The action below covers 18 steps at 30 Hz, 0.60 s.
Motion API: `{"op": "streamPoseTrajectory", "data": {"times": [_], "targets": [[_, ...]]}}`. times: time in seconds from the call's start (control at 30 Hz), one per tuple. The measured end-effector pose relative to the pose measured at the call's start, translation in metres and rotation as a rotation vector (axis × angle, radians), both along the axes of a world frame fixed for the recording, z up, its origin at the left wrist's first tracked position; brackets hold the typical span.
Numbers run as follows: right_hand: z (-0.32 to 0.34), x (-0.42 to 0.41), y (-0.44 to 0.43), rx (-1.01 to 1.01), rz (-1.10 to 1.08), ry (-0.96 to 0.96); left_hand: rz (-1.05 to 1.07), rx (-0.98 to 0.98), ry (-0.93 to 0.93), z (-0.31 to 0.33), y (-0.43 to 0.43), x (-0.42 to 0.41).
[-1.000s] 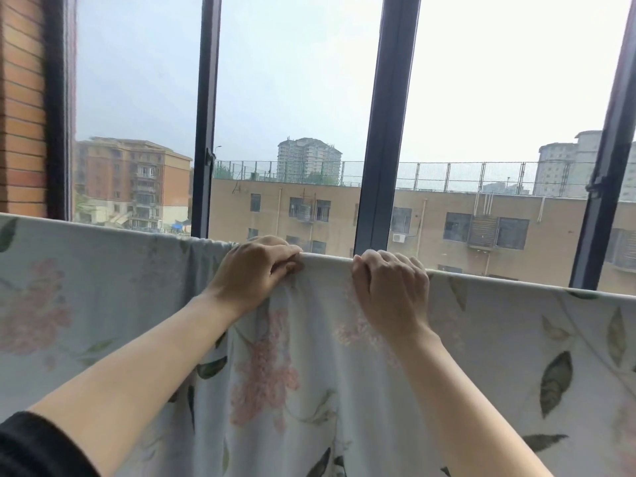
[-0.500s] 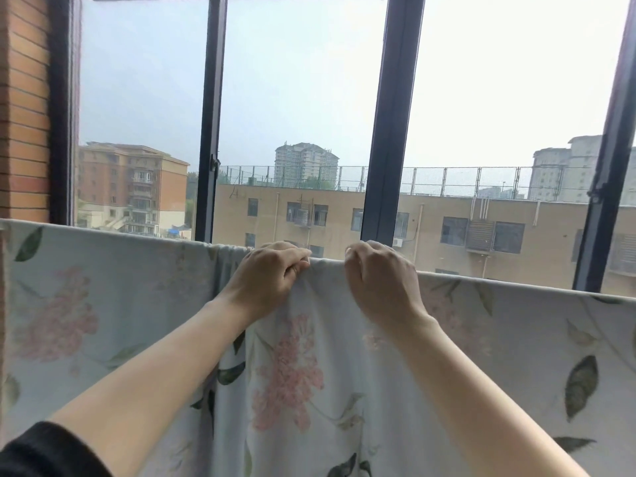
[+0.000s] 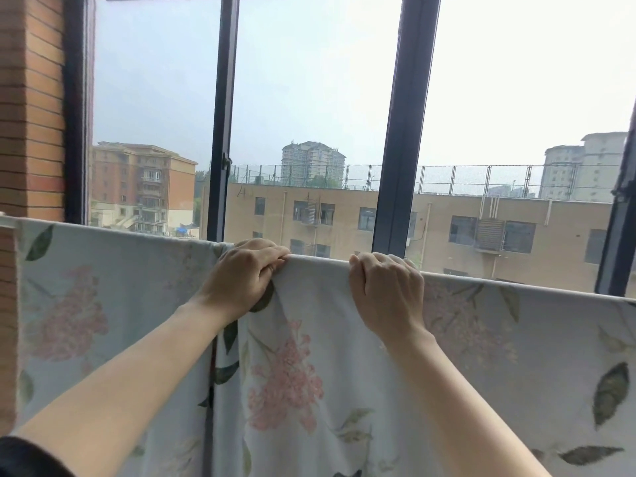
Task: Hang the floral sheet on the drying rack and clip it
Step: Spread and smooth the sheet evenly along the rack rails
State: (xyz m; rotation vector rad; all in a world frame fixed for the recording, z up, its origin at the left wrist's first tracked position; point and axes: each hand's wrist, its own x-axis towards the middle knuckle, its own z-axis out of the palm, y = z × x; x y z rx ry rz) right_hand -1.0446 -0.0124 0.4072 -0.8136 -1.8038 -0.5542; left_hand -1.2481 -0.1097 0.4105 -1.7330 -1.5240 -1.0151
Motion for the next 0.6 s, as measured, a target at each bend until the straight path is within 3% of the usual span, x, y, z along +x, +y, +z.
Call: {"op": "streamPoseTrajectory", "data": {"times": [0.17,0.37,0.6], "targets": [[0.000,0.003,0.003,-0.022,-0.015,-0.002,-0.036,-0.004,0.005,0.000,0.003,0.003],[0.011,0.013,0.000,-0.097,-0.034,-0.039,0.004,0.052,-0.112,-0.004,-0.011,-0.010],[0.023,-0.023,-0.018,-0.187,0.093,-0.097,0.005,0.042,-0.184,0.002,-0.008,-0.026]]}}
